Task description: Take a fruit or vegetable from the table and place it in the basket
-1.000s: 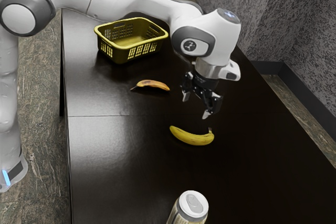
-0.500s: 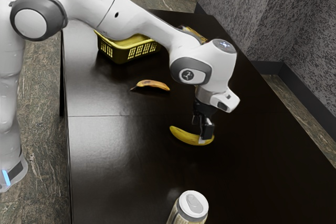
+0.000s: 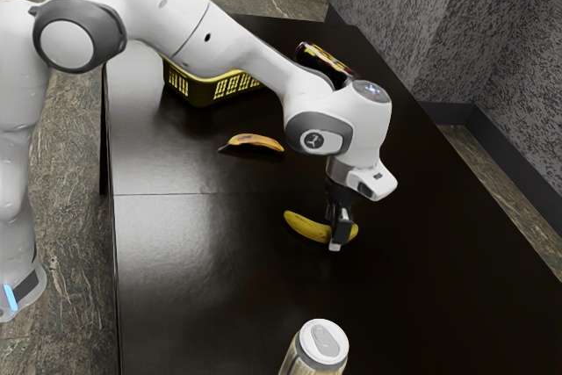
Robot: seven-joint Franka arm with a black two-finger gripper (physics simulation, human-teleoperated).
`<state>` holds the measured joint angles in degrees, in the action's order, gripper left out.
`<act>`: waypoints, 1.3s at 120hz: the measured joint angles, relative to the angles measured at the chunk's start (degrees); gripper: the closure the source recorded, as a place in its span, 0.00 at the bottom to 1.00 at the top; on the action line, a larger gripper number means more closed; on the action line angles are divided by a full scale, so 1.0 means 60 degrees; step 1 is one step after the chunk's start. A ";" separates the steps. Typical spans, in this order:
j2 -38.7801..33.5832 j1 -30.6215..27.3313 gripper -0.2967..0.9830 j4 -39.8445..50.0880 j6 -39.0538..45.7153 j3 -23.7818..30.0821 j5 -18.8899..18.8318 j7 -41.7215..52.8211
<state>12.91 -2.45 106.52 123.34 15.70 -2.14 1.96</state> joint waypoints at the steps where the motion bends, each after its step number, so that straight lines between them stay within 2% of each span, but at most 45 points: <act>1: 0.0001 -0.0001 0.26 0.0001 0.0008 -0.0001 0.0000 0.0022; 16: -0.0009 -0.0017 0.34 0.0176 0.0096 -0.0005 0.0040 0.0268; 24: -0.0015 -0.0037 0.26 0.0249 0.0157 -0.0010 0.0122 0.0368; 29: -0.0030 -0.0040 0.26 0.0264 0.0199 -0.0021 0.0158 0.0421; 59: -0.0198 -0.0013 0.59 0.0282 0.0381 -0.0096 0.0239 0.0613; 83: -0.0597 0.0143 0.63 0.0275 0.0435 -0.0213 0.0127 0.0567; 91: -0.1059 0.0230 0.64 0.0327 0.0435 -0.0314 -0.0020 0.0528; 108: -0.3330 0.0079 0.64 0.0847 0.0172 -0.0372 -0.0385 0.0434; 117: -0.4197 -0.0715 0.65 0.0878 -0.0127 -0.0377 -0.0561 0.0403; 141: -0.6001 -0.4256 0.64 0.0871 -0.1511 -0.0326 -0.0643 0.0370; 156: -0.6310 -0.5908 0.64 0.0894 -0.2246 -0.0317 -0.0541 0.0386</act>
<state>-24.95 -37.89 111.89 109.86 13.79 -5.39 4.27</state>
